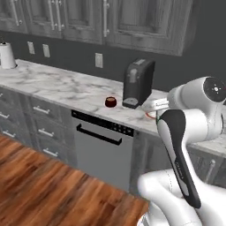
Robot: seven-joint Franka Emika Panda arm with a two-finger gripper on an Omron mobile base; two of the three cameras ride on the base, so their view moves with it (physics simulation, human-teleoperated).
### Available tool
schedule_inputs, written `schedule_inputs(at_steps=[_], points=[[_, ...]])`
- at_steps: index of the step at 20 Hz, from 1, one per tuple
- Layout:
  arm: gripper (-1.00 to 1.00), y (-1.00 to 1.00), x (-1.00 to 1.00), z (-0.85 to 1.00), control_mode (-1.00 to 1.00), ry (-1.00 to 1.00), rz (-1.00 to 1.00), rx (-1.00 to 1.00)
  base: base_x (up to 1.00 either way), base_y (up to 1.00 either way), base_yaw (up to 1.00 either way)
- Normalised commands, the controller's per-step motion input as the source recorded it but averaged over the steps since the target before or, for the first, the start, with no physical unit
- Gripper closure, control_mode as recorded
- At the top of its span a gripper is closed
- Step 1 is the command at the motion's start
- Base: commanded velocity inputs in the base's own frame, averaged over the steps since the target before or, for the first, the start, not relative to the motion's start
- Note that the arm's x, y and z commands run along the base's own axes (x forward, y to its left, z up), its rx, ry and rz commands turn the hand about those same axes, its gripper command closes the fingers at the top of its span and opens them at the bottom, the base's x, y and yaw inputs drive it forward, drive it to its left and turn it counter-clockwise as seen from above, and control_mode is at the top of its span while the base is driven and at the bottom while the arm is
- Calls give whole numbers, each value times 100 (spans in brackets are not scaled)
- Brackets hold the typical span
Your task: Take a sugar cube from the saucer and place it inside the coffee. Then, grab milk from the fridge and place it next to the coffee on the counter to sweeten the coffee.
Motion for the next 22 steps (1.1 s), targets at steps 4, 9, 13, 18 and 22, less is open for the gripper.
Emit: schedule_inputs(at_steps=[4,9,13,18,22], points=[[100,0,0,0,100,0,0,0,100,72,-44],[100,0,0,0,100,0,0,0,100,77,-47],[100,0,0,0,100,0,0,0,100,69,-50],[100,0,0,0,100,0,0,0,90,60,-51],[100,0,0,0,100,0,0,0,39,41,-50]])
